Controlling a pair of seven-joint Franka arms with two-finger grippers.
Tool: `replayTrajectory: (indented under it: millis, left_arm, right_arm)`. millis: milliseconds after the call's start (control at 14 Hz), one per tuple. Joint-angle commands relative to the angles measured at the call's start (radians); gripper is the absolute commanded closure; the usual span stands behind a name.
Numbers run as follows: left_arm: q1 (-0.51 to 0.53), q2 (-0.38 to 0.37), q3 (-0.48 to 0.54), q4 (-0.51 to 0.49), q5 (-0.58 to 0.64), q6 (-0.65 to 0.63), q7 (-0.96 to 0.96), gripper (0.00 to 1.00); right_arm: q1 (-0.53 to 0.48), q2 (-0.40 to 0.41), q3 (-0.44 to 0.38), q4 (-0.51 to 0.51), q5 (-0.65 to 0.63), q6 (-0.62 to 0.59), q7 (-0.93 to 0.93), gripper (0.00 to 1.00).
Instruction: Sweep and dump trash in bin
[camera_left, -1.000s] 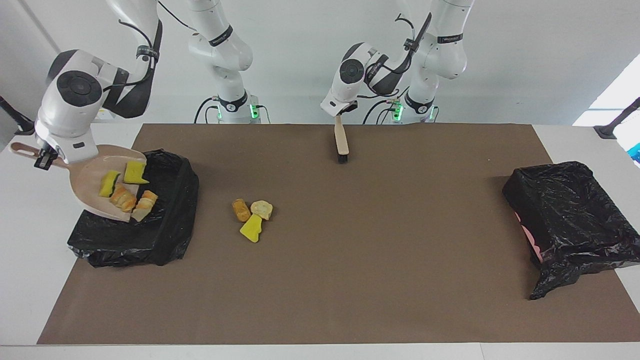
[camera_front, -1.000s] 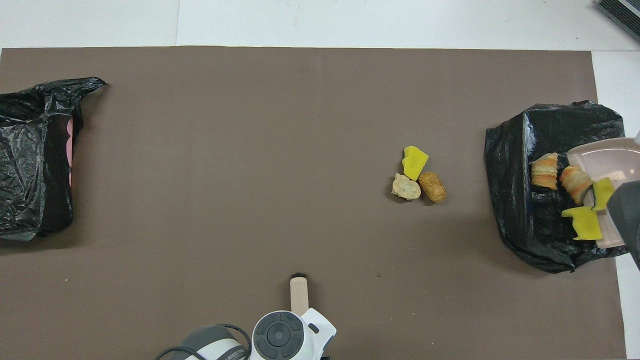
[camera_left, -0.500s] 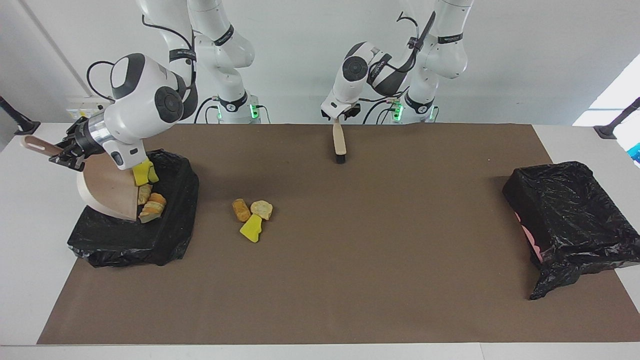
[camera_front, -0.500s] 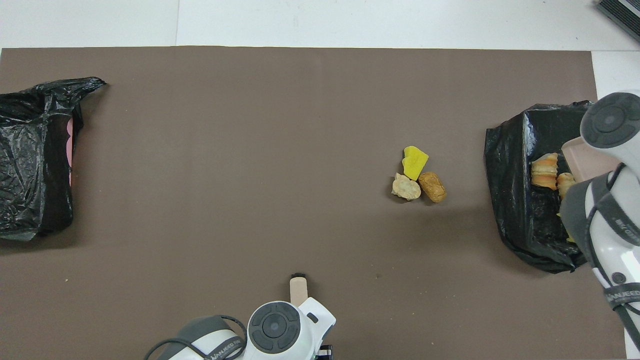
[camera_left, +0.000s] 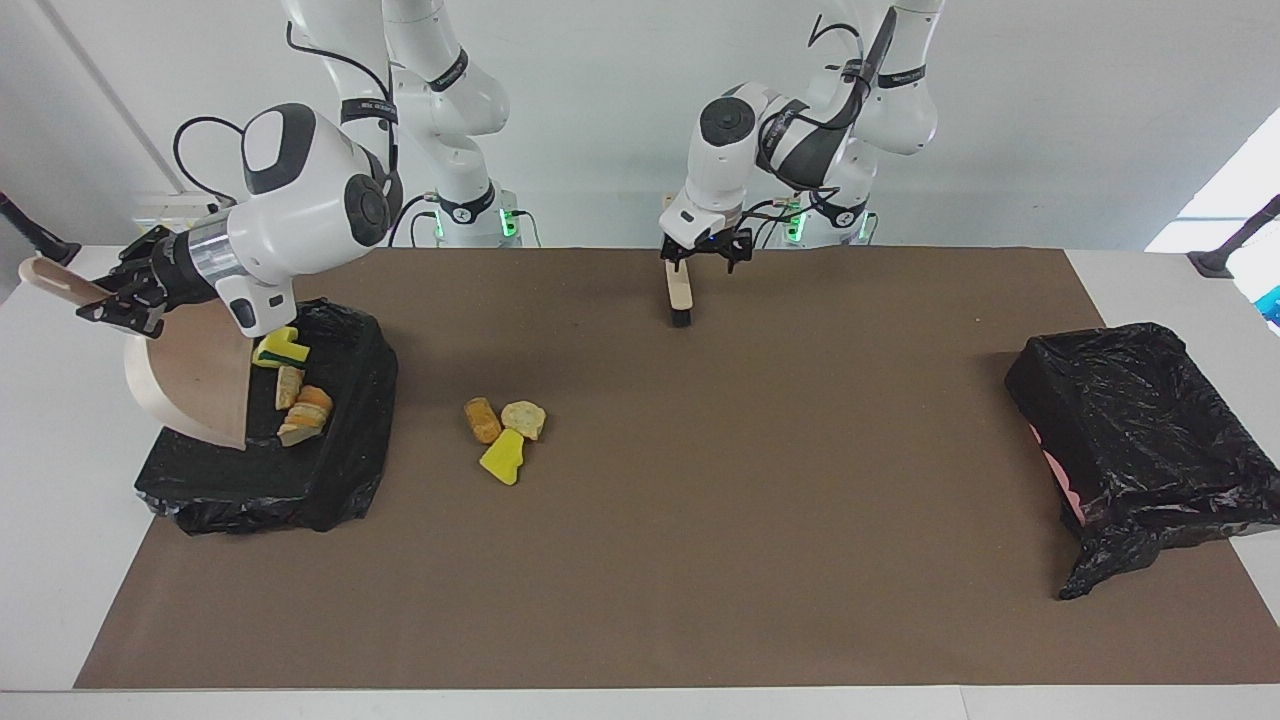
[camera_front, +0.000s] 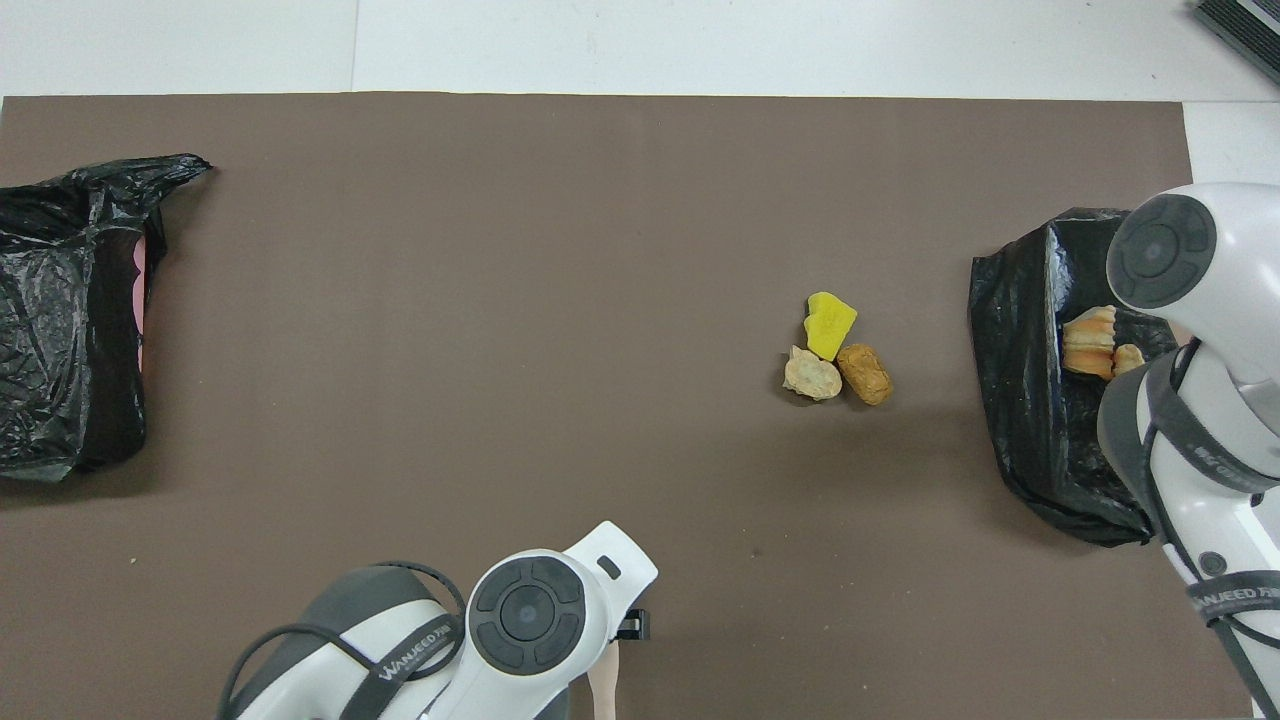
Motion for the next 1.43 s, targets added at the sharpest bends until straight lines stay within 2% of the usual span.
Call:
replayTrajectory:
  millis: [0,143,286,500,643,786,929,1214,1357]
  left_arm:
    - [0.131,0.063,-0.012,0.116,0.033,-0.001,0.142,0.00]
    - [0.232,0.079,-0.012,0.215,0.047,-0.020,0.261,0.00]
    - [0.284,0.079,-0.012,0.307,0.054,-0.075,0.329,0.00]
    - [0.347,0.079,-0.010,0.432,0.111,-0.152,0.382,0.00]
    - [0.375,0.071,-0.009,0.518,0.111,-0.241,0.395,0.00]
    - [0.410,0.065,-0.004,0.607,0.097,-0.347,0.429,0.00]
    - [0.421,0.060,-0.001,0.656,0.091,-0.437,0.449,0.00]
    - [0.438,0.065,-0.001,0.702,0.054,-0.530,0.478,0.00]
    - [0.503,0.074,-0.001,0.728,-0.020,-0.566,0.484,0.00]
  right_arm:
    - [0.079,0.001,0.006,0.061,0.084,-0.134,0.114,1.00]
    - [0.152,0.001,0.006,0.105,0.209,-0.200,0.234,1.00]
    - [0.223,0.008,0.006,0.171,0.338,-0.253,0.410,1.00]
    - [0.269,0.024,0.006,0.204,0.506,-0.265,0.655,1.00]
    - [0.269,0.025,0.006,0.204,0.644,-0.245,0.771,1.00]
    - [0.269,0.028,0.006,0.205,0.776,-0.177,0.901,1.00]
    - [0.248,0.045,0.004,0.205,0.966,-0.091,1.121,1.00]
    - [0.271,0.128,0.006,0.216,1.144,0.008,1.487,1.00]
    - [0.326,0.185,0.006,0.244,1.216,0.035,1.660,1.00]
